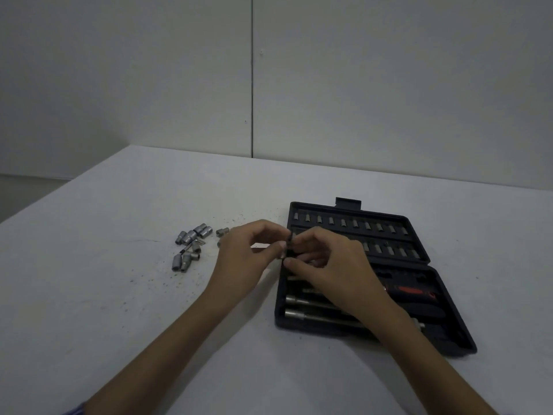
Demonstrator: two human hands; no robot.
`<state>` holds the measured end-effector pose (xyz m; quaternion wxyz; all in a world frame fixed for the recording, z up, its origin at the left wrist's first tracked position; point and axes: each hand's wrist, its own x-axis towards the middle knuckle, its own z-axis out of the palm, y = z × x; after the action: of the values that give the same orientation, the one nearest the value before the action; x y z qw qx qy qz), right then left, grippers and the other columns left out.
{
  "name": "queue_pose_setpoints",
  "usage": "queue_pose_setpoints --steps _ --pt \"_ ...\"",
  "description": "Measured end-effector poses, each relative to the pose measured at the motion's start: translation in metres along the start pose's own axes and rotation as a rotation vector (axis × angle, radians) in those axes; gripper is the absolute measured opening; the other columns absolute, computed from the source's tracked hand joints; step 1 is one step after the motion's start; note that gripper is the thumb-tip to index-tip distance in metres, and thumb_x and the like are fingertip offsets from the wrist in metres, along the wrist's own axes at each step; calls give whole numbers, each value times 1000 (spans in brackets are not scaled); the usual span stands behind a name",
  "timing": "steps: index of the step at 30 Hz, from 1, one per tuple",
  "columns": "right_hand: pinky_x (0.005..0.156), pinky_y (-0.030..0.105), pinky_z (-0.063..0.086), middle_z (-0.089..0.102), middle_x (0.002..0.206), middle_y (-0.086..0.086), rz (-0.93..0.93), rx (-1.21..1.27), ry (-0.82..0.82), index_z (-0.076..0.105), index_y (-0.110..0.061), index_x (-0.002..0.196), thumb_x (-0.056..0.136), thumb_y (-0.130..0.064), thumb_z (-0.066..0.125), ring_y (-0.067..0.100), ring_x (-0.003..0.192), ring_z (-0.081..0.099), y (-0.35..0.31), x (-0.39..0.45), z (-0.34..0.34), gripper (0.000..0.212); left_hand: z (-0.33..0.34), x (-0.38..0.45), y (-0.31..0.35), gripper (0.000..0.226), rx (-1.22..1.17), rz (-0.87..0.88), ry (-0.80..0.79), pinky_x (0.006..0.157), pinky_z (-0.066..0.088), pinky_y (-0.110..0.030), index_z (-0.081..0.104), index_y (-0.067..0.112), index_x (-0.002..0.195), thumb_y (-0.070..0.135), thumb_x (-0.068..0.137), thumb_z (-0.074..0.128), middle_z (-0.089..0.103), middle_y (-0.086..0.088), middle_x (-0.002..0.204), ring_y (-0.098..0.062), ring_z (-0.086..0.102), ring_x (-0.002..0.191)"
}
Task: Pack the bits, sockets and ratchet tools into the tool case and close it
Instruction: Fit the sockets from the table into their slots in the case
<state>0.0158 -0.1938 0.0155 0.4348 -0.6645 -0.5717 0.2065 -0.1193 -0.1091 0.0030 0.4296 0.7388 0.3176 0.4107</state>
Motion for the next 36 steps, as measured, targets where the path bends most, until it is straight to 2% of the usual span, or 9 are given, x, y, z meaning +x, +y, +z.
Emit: queue_pose_setpoints --steps 5,9,15,18,20,23,25,30,36 --pt "69 13 53 72 82 -4 67 93 42 67 -16 96 77 -21 77 1 74 68 4 -2 -11 22 18 7 5 20 -59 22 -45 77 54 -20 70 21 86 2 80 68 72 5 85 -6 67 85" --pt "63 8 49 71 77 -4 94 95 94 68 -16 94 80 -20 74 -1 69 66 8 -4 -16 15 27 8 2 18 -86 25 -46 83 55 -31 71 20 88 4 81 66 72 4 84 -10 67 85" --pt "54 8 45 71 71 -3 159 116 106 69 -24 90 83 -22 71 -2 63 63 12 -7 -25 8 26 3 -4 20 -32 58 -17 86 54 -37 70 23 89 5 87 60 70 10 90 -7 64 91" --pt "53 13 50 70 70 -5 190 79 131 70 -28 86 81 -27 72 2 65 64 14 -7 -34 6 25 0 -11 22 -11 30 14 90 50 -40 71 25 90 7 88 59 67 17 95 -5 60 98" --pt "51 15 51 71 71 -3 219 65 132 71 -28 86 80 -26 73 5 67 65 15 -7 -40 6 26 -1 -14 19 36 56 -16 93 48 -36 70 24 92 10 87 59 66 17 96 -4 57 102" --pt "52 11 49 71 69 -4 249 1 112 70 -25 85 79 -24 75 1 64 65 20 -6 -45 8 29 -2 -21 17 288 223 -101 93 37 -11 68 22 99 20 87 57 63 16 102 6 51 103" --pt "59 14 51 71 68 -5 262 -67 95 69 -25 83 77 -27 76 -1 60 65 23 -7 -45 10 30 -2 -23 20 352 248 -142 91 27 0 68 23 101 24 86 54 62 14 105 10 46 104" --pt "77 35 55 70 66 -12 285 -205 103 66 -32 80 76 -41 73 6 72 66 29 -8 -43 12 29 -2 -25 23 364 244 -146 91 25 2 68 22 100 28 85 52 63 12 106 7 46 106" --pt "73 30 55 68 65 -12 279 -275 118 67 -30 79 82 -35 68 -2 67 63 28 -8 -46 6 30 -3 -25 24 378 236 -156 92 25 1 69 22 100 29 86 51 62 11 107 6 45 107"
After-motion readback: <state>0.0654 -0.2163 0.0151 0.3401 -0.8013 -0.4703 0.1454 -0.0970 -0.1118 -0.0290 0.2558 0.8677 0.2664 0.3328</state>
